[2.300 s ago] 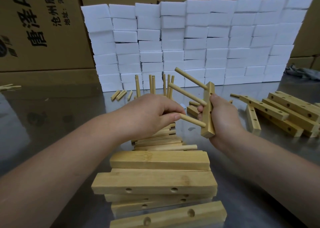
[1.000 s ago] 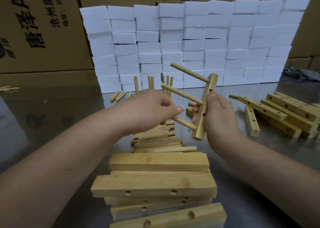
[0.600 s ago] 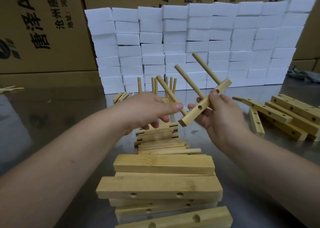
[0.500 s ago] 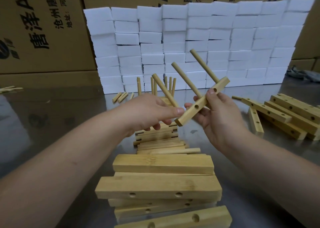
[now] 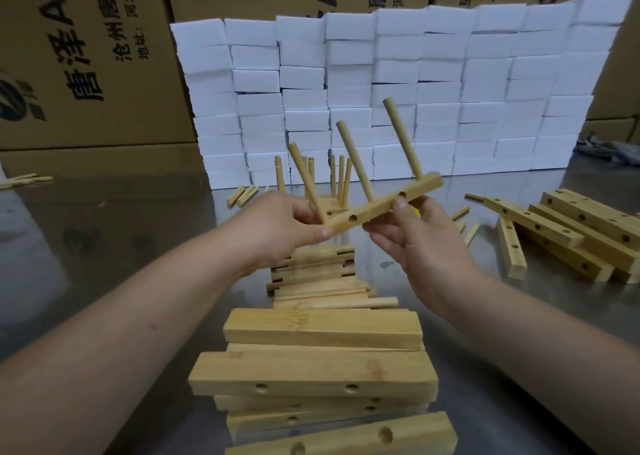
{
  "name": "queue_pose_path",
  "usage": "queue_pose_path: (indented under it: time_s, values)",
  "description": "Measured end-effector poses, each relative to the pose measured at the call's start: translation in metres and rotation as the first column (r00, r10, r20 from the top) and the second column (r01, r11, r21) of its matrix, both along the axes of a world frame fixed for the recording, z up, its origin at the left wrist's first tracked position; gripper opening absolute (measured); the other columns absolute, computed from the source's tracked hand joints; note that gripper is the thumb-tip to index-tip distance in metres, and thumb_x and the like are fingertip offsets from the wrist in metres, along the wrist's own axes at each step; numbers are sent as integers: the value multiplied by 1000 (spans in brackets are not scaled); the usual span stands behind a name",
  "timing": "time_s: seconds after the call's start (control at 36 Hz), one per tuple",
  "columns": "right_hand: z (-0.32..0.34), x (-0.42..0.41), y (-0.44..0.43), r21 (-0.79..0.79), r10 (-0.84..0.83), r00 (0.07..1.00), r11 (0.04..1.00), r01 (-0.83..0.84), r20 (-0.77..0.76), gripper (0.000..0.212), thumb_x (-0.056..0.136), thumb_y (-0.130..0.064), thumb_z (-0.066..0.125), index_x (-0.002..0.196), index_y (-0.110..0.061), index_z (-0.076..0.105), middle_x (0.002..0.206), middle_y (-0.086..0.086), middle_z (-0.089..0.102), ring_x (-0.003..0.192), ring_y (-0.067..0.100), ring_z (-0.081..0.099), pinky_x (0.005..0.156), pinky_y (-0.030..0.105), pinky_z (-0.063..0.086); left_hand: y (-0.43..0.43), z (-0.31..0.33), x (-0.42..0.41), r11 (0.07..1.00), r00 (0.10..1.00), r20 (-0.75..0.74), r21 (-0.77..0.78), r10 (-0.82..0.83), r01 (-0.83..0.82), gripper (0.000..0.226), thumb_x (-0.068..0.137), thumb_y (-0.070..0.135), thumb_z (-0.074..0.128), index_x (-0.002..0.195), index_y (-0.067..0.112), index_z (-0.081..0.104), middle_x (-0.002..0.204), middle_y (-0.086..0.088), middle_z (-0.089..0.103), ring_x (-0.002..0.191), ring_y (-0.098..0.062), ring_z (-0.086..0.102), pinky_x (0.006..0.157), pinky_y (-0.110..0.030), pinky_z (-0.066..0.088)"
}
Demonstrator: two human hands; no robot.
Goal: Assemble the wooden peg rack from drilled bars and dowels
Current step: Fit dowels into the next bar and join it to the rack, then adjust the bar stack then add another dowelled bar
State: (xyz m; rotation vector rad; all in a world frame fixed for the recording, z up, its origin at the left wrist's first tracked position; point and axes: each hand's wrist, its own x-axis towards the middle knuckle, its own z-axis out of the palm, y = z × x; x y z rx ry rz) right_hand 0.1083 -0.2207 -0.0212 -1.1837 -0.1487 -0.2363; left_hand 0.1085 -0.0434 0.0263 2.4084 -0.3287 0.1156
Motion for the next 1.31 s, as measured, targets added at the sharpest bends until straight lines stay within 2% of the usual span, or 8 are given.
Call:
queue_pose_path:
  time_s: [0.08, 0.19, 0.36, 0.47, 0.58, 0.72, 1.17, 1.31]
  values:
    - [-12, 3, 1, -80, -54, 995, 996, 47, -87, 36, 97, -23, 46, 130, -12, 41, 89, 9, 66, 76, 13, 70, 65, 19, 55, 17, 1, 12, 996, 996, 36, 26, 83, -84, 12, 81, 36, 68, 69, 36, 66, 74, 17, 61, 68, -2, 54, 54, -20, 35]
    - [-21, 6, -1, -197, -82, 994, 978, 65, -76, 25, 97, -24, 45, 121, -17, 44, 79, 7, 65, 67, 11, 68, 59, 17, 54, 38, -5, 35, 980, 981, 54, 60, 187, -190, 11, 83, 35, 68, 88, 28, 73, 85, 8, 65, 76, -10, 57, 62, -22, 42]
    - [-24, 2, 2, -350, -23, 1000, 937, 19, -8, 16, 97, -26, 43, 113, -24, 46, 68, 1, 65, 64, 13, 66, 60, 23, 51, 56, -27, 68, 937, 967, 48, 240, 250, -254, 15, 85, 37, 65, 87, 25, 73, 76, -4, 64, 64, -18, 51, 56, -28, 37]
    - [-23, 1, 2, -347, 0, 1000, 938, -3, -10, 8, 98, -25, 42, 99, -31, 48, 65, 0, 65, 62, 11, 65, 59, 23, 51, 56, -40, 85, 925, 976, 28, 315, 216, -214, 18, 87, 37, 61, 98, 26, 70, 86, 5, 66, 78, -15, 58, 67, -31, 48]
    - [-23, 1, 1, -352, 11, 1000, 936, -13, -8, 13, 99, -26, 40, 92, -33, 49, 59, -2, 65, 63, 15, 64, 57, 23, 52, 53, -48, 97, 929, 978, 16, 309, 210, -204, 26, 87, 38, 60, 109, 26, 68, 94, 5, 67, 78, -9, 56, 63, -25, 42]
    - [-23, 1, 1, -359, 19, 1000, 933, -19, -2, 16, 99, -25, 39, 90, -30, 52, 60, -1, 64, 62, 17, 64, 56, 23, 52, 49, -56, 111, 924, 966, 53, 283, 254, -259, 39, 87, 42, 60, 121, 24, 61, 119, 0, 62, 102, -18, 55, 82, -27, 42]
    - [-23, 0, 2, -382, 36, 999, 923, -49, -40, 20, 99, -22, 41, 87, -25, 57, 57, -3, 62, 55, 13, 60, 49, 18, 48, 47, -69, 123, 892, 930, 175, 270, 324, -362, 38, 90, 35, 55, 124, 18, 59, 119, -4, 62, 107, -22, 54, 82, -29, 41]
    - [-22, -2, 2, -423, 27, 999, 905, -44, -46, 22, 98, -25, 41, 86, -26, 58, 59, -4, 63, 56, 10, 60, 51, 18, 49, 47, -70, 126, 882, 927, 185, 295, 325, -368, 42, 90, 39, 53, 127, 20, 55, 111, -3, 63, 97, -21, 56, 76, -31, 45]
